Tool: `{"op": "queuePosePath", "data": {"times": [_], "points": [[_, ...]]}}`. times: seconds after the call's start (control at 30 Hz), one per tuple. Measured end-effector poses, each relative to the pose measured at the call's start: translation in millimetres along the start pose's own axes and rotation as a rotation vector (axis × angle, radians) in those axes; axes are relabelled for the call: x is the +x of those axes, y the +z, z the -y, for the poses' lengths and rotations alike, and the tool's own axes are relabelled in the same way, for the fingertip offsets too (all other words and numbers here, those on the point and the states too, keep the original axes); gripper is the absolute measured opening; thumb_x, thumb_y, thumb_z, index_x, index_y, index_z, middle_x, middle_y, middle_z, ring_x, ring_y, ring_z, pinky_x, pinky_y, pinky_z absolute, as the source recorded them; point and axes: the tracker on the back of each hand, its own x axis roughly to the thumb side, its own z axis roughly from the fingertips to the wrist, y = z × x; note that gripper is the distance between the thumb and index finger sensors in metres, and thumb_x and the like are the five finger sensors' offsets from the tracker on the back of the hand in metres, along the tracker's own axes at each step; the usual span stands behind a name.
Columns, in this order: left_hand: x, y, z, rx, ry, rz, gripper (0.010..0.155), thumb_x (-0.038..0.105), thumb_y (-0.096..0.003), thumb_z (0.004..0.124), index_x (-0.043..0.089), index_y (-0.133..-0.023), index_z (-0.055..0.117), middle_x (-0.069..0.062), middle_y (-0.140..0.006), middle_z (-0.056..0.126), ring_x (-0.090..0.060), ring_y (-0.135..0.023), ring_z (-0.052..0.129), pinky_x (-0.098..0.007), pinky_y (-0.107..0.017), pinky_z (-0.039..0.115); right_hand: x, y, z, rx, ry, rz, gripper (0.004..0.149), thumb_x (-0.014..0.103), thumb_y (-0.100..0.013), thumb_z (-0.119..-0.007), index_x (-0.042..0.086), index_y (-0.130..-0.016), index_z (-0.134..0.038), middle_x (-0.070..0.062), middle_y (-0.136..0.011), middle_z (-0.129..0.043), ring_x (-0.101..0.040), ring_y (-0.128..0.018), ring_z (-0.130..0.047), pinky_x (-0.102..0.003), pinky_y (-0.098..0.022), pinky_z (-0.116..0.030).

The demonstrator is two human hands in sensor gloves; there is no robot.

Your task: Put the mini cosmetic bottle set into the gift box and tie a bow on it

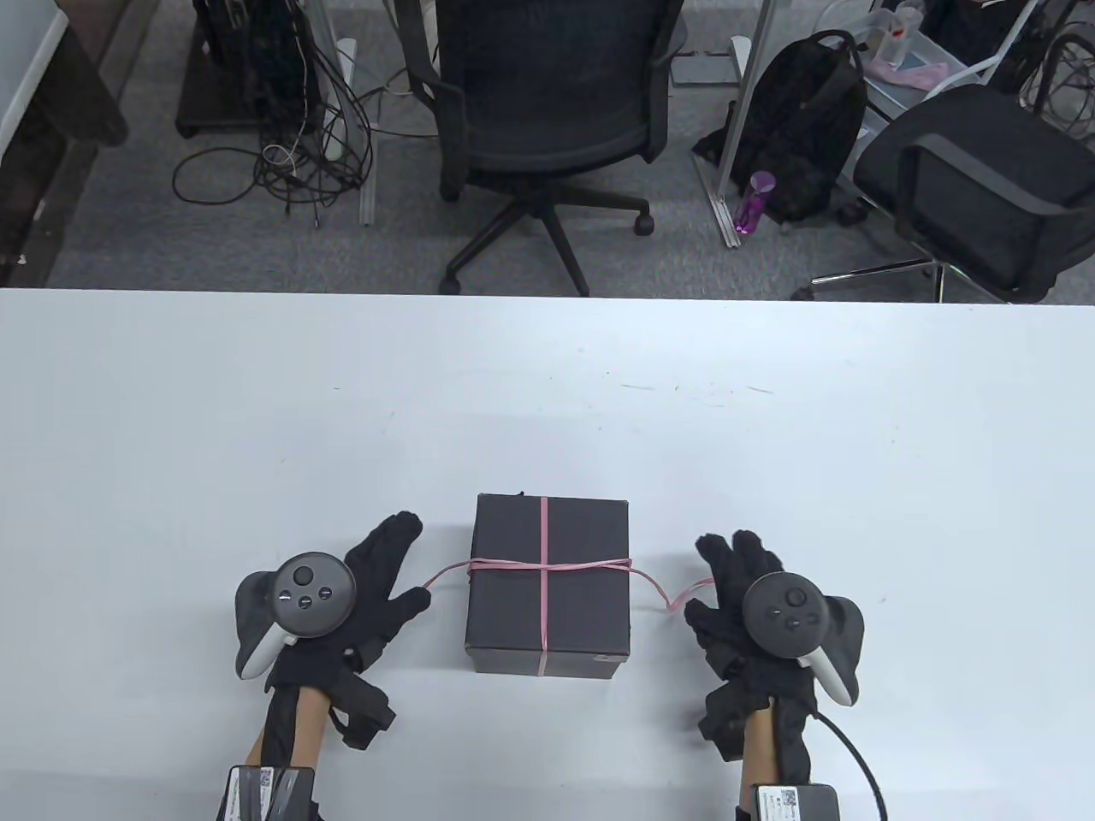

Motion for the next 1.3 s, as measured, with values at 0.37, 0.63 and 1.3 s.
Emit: {"op": "queuePosePath", "data": {"times": [0.37, 0.63, 1.3], "points": [[-0.9, -8.7, 27.6, 0.001, 0.133, -0.036, 0.075, 0.029, -0.0567, 0.074, 0.012, -0.117, 0.034, -0.005, -0.105, 0.069, -0.032, -0.088, 0.085, -0.060, -0.070, 0.071, -0.2, -8.6, -25.2, 0.025, -0.317, 0.025, 0.054, 0.019, -0.056, -0.074, -0.010, -0.100, -0.063, -0.045, -0.107, -0.042, -0.070, -0.087, -0.044, -0.078, -0.058, -0.050], [-6.1, -5.3, 23.5, 0.023, 0.163, -0.072, 0.041, 0.032, -0.0612, 0.059, 0.029, -0.100, 0.071, -0.020, -0.110, 0.062, -0.044, -0.092, 0.079, -0.060, -0.068, 0.071, -3.4, -6.6, -19.2, 0.001, -0.485, 0.048, 0.041, 0.014, -0.057, -0.061, -0.006, -0.093, -0.064, -0.047, -0.102, -0.053, -0.053, -0.079, -0.080, -0.065, -0.054, -0.073], [-4.6, -3.8, 25.5, 0.041, 0.098, -0.144, 0.041, 0.031, -0.0613, 0.057, 0.024, -0.100, 0.068, 0.009, -0.058, 0.091, -0.004, -0.017, 0.088, -0.029, -0.017, 0.084, 54.7, -21.1, -32.1, 0.098, 0.781, 0.049, 0.032, 0.004, -0.054, -0.063, 0.013, -0.068, -0.090, -0.016, -0.082, -0.085, -0.008, -0.018, -0.088, -0.024, -0.009, -0.082]]}}
